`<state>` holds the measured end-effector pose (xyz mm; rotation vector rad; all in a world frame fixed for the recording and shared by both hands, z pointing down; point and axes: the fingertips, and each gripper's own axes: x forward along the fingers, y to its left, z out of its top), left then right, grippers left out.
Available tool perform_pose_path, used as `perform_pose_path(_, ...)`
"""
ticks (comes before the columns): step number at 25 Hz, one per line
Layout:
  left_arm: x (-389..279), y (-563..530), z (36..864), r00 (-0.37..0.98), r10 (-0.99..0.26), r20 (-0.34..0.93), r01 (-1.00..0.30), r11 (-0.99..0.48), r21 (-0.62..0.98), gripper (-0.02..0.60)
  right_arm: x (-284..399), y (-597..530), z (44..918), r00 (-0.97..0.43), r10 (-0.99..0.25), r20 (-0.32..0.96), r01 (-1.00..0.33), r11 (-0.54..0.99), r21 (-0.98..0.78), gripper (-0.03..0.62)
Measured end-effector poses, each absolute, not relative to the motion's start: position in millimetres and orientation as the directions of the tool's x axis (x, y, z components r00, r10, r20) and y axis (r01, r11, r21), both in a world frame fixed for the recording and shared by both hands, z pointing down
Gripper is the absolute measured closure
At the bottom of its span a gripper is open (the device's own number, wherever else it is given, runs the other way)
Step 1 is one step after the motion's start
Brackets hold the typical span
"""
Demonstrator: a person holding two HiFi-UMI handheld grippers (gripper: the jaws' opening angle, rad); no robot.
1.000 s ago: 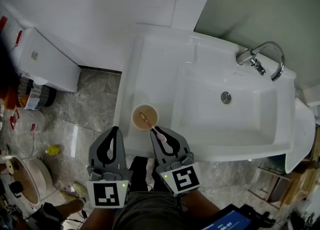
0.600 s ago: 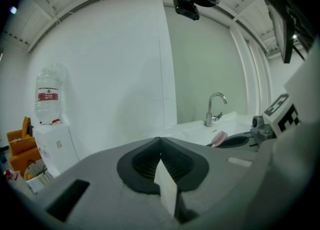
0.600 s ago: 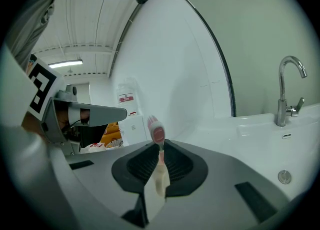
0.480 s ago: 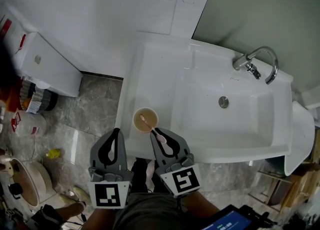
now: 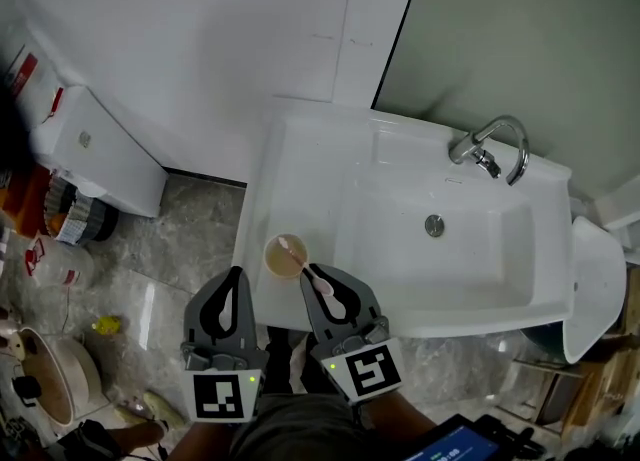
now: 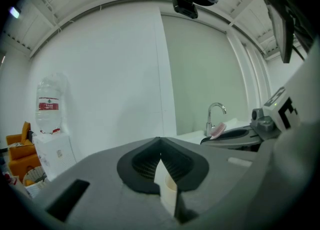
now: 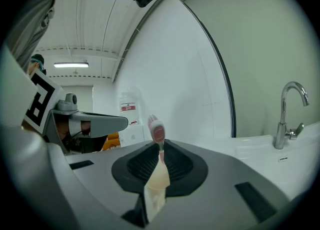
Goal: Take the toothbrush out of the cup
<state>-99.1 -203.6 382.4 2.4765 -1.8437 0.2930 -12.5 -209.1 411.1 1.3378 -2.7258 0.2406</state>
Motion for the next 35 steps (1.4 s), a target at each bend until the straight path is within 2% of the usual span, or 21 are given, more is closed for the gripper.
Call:
perform_pose_path(13, -84, -206, 312, 0.287, -0.957, 0.03, -0.951, -0.289, -0.108, 0.571, -4, -220, 310, -0.601, -0.799, -0.028, -0.799, 0.602, -0.013, 0.557)
perform_pose_path(31, -93, -209, 247, 0.286, -0.95, -0.128, -0.951, -0.265, -0.162, 0.571, -5, -222, 238, -0.562, -0.817, -0.129, -0.827, 0.55, 0.118, 0.557)
perform_pose_path(35, -91, -207, 247, 0.295, -0.948, -0.119, -0.945, -0.271, -0.183, 0.571, -6, -221, 235, -0.557, -0.82, -0.129, -0.83, 0.544, 0.126, 0.557)
